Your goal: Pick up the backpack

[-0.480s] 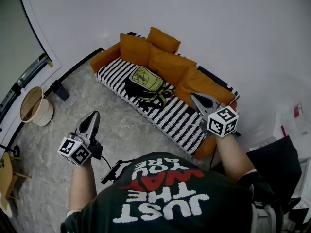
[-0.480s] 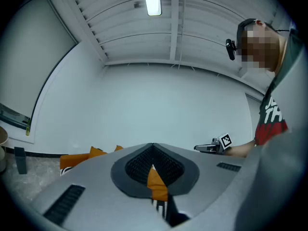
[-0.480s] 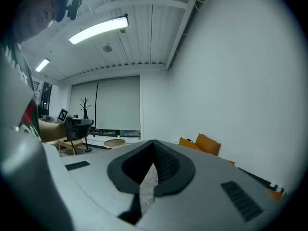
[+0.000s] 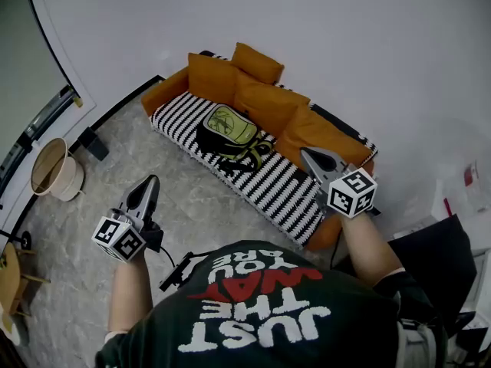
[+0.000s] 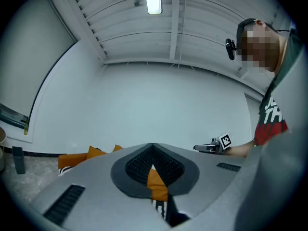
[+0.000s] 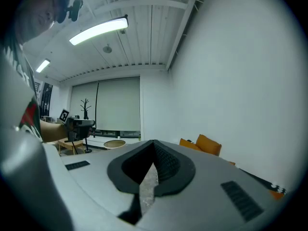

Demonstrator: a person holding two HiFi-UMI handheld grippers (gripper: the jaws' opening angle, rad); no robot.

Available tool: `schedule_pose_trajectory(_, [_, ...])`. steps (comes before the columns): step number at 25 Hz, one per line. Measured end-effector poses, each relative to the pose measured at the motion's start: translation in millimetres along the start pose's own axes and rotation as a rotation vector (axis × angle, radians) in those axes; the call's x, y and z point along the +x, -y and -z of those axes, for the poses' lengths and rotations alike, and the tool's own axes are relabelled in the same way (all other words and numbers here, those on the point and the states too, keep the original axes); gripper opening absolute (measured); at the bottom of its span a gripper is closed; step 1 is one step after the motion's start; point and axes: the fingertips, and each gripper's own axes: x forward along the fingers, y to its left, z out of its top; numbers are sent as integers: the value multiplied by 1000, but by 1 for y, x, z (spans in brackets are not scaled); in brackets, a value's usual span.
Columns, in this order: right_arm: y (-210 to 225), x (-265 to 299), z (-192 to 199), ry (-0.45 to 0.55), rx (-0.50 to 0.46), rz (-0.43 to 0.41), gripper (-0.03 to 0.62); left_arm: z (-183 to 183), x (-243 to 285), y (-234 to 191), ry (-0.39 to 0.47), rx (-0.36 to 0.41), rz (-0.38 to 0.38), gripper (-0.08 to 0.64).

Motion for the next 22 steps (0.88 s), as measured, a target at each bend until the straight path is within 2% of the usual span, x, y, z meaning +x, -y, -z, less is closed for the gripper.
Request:
schedule_pose_trajectory(4, [7,-3,-6,34,-49,27,26,0,6,2,3,-2,3,11])
schedule_pose_trajectory(11, [15,-4,-17,78,-151,13,26,10,25,11,-13,-3,-4,11])
schedule_pose_trajectory(22, [67,-5,-5,55,-59,-87,26,29,72,47,-21,-25,-58,11])
